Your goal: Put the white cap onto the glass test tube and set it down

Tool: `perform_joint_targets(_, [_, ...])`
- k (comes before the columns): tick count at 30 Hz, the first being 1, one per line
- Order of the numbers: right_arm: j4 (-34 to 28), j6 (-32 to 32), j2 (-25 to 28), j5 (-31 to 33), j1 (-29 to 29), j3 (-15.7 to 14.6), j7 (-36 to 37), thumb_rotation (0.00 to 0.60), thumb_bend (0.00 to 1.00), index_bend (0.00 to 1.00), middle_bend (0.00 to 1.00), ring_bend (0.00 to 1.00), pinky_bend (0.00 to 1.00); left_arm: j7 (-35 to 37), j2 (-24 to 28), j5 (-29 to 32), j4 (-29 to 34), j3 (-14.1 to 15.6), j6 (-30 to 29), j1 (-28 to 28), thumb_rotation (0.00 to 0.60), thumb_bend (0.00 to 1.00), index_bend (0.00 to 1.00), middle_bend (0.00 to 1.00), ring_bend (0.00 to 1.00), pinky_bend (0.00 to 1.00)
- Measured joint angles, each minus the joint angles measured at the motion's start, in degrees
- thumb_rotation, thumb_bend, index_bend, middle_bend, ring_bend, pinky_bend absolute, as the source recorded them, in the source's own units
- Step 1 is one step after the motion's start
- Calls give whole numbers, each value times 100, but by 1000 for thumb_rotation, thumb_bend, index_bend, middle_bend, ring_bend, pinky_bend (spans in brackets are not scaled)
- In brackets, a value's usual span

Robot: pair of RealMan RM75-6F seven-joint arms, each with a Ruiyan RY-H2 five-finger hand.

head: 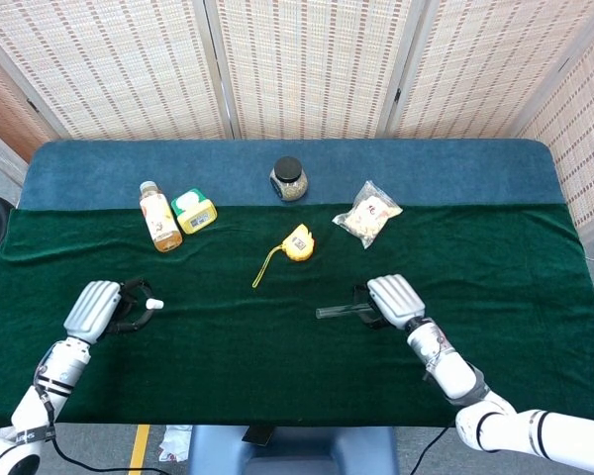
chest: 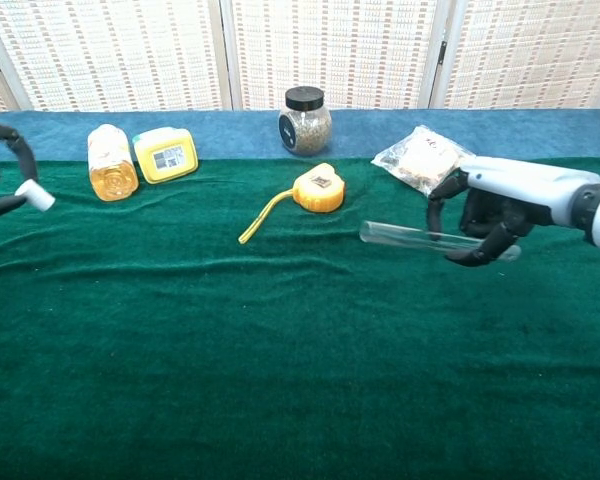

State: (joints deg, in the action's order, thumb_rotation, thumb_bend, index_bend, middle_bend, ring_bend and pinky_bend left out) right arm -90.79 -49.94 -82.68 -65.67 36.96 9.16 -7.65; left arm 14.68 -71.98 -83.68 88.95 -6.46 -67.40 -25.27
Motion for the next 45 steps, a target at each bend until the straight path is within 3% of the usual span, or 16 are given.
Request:
perform_joint_targets(9, [7,78,-639,-93,149,378,1137,600,776,849,1000,1000,1000,251,-106,-99,474,-290,-179,-220,600,442,610,1000,902,864])
perform_joint_targets(18, [64,-47,-1163,-207,291,611,1698,600,778,849,1000,1000,1000,453,-203,-319,799,-340,-355,-312,600,443,616,1000,902,864])
perform_joint_targets(45, [307,-13,-1800,50,712,824,1725,600,786,854,1000,1000,1000,-305,-488,-658,1002,-233,-568,-518,600,443,625,1000,900,864])
